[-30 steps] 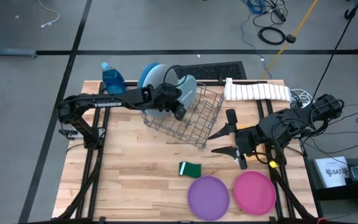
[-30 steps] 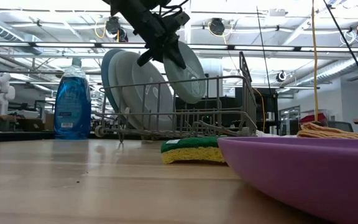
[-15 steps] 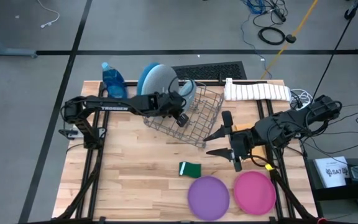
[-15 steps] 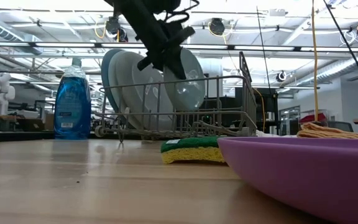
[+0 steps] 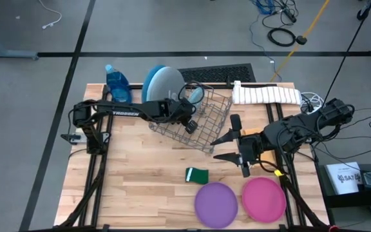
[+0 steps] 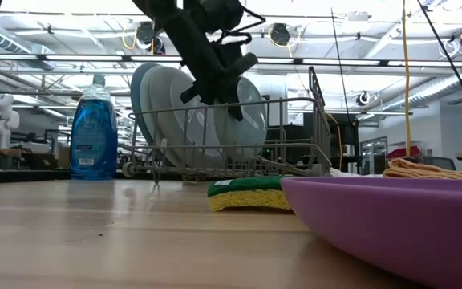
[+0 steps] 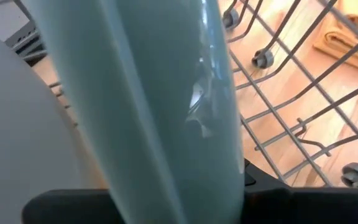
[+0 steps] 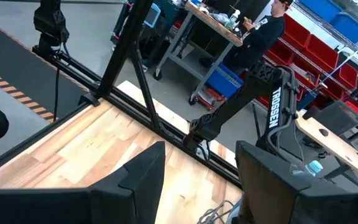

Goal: Sort dishes
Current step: Put the small light blue plate in the dish rack, then put the purple plate in the dish rack

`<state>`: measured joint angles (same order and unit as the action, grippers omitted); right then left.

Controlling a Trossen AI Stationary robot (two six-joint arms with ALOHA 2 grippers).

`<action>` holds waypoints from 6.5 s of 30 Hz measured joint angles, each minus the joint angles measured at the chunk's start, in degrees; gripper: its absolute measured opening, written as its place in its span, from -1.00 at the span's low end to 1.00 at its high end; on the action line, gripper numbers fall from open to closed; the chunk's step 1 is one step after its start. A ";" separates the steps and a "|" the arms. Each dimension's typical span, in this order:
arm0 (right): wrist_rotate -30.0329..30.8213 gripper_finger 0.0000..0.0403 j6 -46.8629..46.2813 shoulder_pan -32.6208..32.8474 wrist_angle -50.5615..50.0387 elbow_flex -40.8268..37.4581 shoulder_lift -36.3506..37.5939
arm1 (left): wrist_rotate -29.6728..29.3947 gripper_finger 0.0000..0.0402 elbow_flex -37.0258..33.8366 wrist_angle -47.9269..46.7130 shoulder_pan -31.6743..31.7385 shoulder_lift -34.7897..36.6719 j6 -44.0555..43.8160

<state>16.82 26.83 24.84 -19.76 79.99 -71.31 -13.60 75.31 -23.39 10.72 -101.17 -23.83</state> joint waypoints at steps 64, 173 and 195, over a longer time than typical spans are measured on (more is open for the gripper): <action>-0.11 -0.06 -1.60 0.02 -5.19 0.00 0.04 | -7.80 0.11 4.22 -2.52 -1.12 11.01 -0.73; 17.88 -0.06 0.99 0.00 3.08 0.02 7.07 | -13.33 -1.00 7.41 8.91 -40.37 10.46 59.89; 11.48 -0.26 -12.97 -12.61 -11.55 0.02 -5.28 | -22.20 -1.00 7.41 6.76 -35.10 28.09 47.86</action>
<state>28.30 13.86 12.24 -31.31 80.01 -76.59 -35.80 82.72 -16.63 -24.38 -73.08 24.03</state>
